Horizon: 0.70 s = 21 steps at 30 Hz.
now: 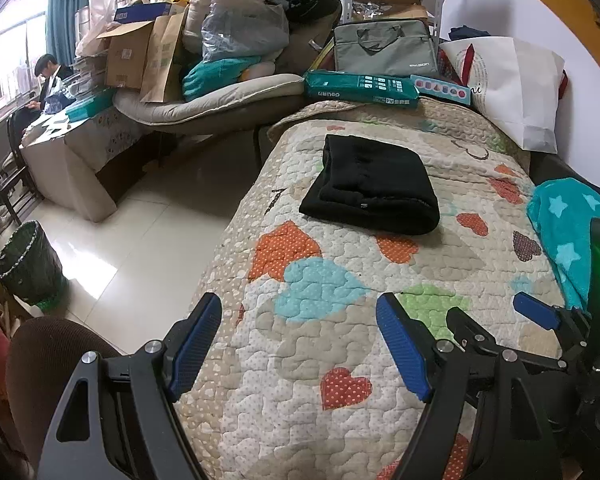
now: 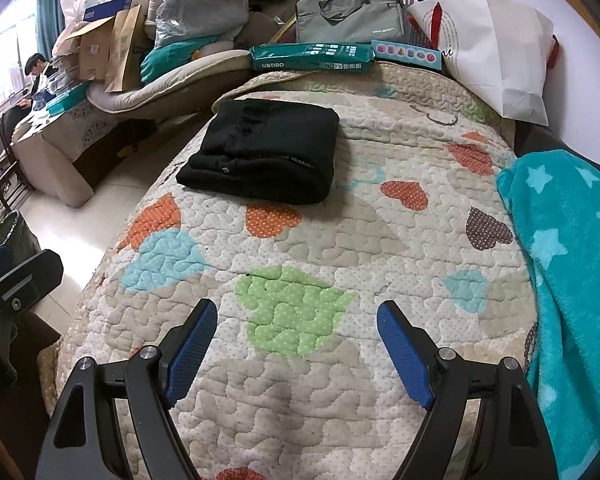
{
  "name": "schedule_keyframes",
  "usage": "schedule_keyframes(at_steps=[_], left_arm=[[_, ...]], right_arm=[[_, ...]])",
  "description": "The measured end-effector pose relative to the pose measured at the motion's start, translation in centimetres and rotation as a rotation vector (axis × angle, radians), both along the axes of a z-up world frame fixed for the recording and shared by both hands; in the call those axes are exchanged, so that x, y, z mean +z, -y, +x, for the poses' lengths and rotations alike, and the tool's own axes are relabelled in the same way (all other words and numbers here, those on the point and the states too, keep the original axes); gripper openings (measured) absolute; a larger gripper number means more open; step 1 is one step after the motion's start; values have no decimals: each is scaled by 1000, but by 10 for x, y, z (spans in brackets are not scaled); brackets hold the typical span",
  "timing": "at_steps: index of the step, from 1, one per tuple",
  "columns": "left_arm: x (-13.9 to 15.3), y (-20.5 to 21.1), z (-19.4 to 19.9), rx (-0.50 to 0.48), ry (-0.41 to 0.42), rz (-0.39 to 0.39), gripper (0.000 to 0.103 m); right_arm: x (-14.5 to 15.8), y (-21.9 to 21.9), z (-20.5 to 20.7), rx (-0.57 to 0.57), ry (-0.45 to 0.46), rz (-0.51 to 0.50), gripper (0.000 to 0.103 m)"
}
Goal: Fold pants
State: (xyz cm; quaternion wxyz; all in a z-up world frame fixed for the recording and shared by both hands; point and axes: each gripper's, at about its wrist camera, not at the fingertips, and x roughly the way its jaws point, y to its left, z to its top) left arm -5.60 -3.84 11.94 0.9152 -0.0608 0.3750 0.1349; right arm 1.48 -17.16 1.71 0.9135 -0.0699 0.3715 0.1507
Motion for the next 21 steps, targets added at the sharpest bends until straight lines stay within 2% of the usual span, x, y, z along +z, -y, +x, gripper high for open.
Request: schedule_keyframes(at_steps=[8,15,18,21], left_arm=[[1,2,-1,-2,15,18,79],[13,5,-8,19,88,83,79],[22,7,-13,31,141,128,85],[36,11,-23,73,241,212,97]], right_arm=[[1,0,0,-1,5,3,87],[3,0,-1,-1,21,8,87],[4,1,-2,-1,29,13,87],[8,2,-4,-2,51,21,87]])
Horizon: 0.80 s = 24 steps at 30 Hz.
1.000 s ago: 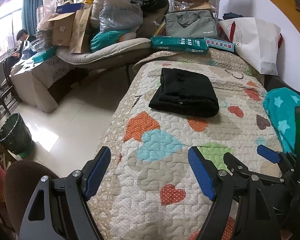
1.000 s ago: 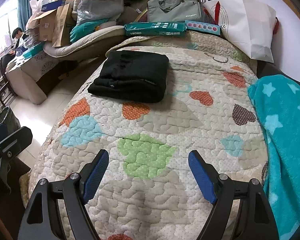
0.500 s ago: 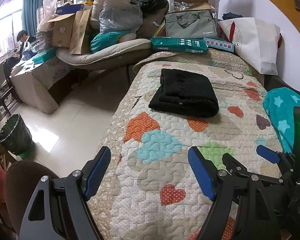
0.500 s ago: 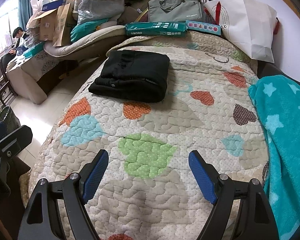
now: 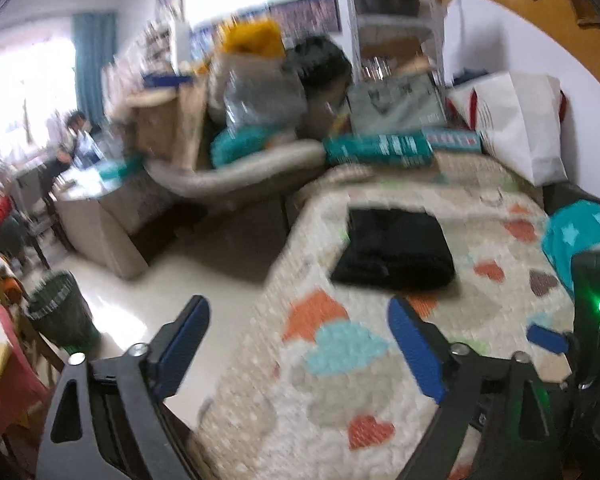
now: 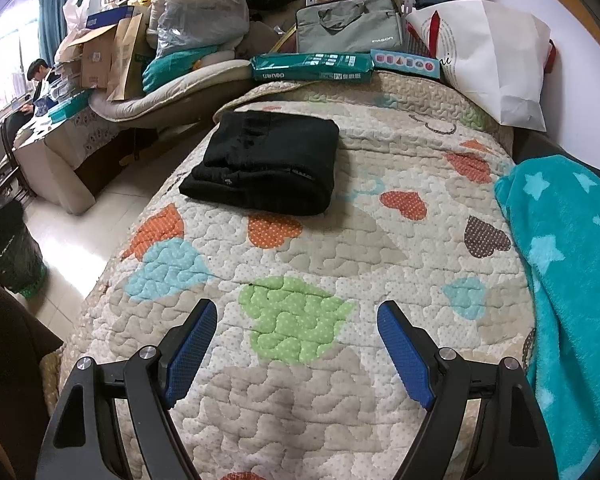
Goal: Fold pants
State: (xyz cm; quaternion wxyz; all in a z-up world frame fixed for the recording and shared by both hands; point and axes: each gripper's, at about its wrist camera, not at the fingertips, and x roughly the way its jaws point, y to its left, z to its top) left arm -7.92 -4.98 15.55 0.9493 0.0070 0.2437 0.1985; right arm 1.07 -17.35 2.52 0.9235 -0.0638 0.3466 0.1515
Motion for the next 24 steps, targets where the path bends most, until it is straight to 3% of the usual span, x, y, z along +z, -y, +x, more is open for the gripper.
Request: schedule_keyframes(at_steps=[2,4,8,13,24], left_arm=[[9,4,-8,36,87,63,102],[17,2,-11,6,122,47,103],[22,-9,3,-60,21,-46,103],[15,-7,11,-58,-49,-39,103],[-23,-11,35,-155,-246,-214,103]], right_arm=[[4,1,-2,0,18,3,87],[8,1,-4,3,40,10,87],[13,0,-6,5,65,7,87],[14,1,-6,2,62,14,87],[18,6,-5,-42,89,2,87]])
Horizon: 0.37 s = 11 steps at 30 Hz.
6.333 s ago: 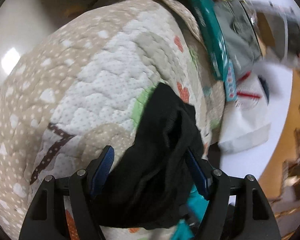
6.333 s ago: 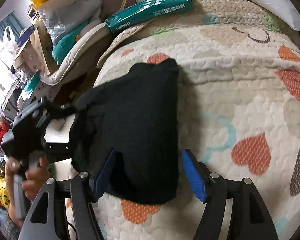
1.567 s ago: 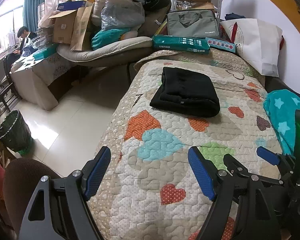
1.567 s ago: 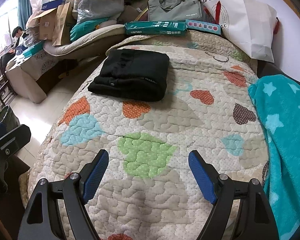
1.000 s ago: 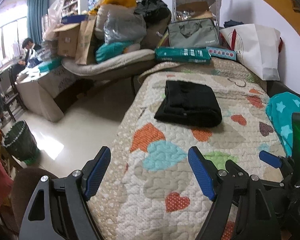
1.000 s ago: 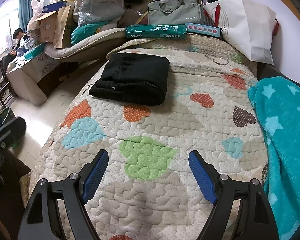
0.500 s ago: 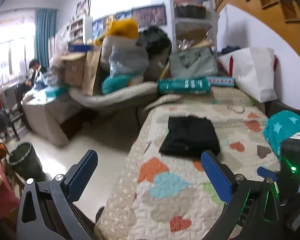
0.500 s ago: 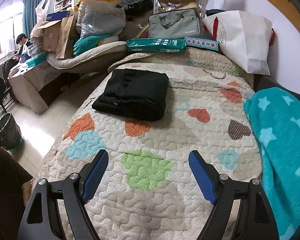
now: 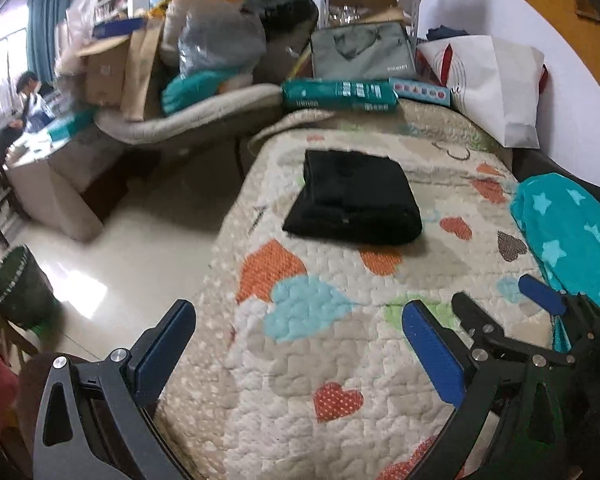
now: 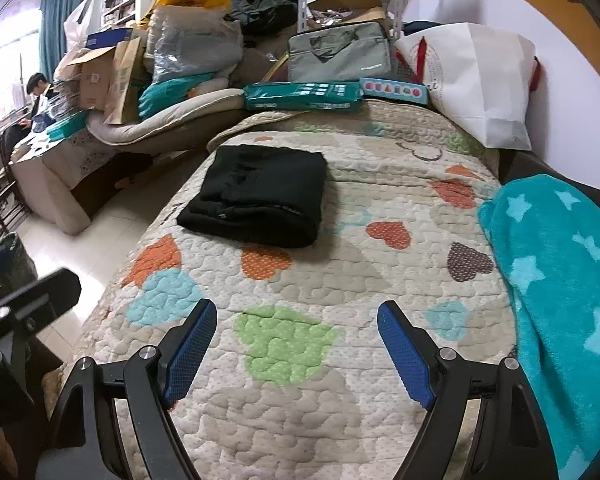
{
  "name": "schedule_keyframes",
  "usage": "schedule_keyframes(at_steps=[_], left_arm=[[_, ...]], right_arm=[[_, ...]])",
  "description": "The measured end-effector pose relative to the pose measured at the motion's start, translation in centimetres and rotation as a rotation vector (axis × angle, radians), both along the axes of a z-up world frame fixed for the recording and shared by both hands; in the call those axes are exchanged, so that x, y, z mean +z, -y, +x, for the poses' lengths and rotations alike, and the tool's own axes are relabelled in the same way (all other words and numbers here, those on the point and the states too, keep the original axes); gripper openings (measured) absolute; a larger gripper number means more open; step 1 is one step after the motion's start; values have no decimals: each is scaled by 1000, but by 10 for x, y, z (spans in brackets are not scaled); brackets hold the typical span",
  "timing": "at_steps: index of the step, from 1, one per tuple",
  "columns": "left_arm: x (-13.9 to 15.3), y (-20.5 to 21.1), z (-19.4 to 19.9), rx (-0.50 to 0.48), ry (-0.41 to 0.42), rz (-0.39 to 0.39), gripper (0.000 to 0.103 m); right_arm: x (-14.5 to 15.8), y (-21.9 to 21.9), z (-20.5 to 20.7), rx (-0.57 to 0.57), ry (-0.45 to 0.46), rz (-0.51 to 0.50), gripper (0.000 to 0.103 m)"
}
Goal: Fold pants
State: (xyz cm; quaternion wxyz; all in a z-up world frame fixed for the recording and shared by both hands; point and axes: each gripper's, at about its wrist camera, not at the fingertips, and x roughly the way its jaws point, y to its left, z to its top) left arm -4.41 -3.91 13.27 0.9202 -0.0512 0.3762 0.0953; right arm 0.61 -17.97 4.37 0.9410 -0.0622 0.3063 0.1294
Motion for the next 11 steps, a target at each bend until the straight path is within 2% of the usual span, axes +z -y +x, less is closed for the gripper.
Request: schedule_keyframes(at_steps=[5,11], left_arm=[[-10,-8,4,7,-38,-63,103],[-18,-14,7,19,-78,-98,103]], right_arm=[[1,-1,0,5,8,-6,87],[-2,-2,2,10,-9,-10,87]])
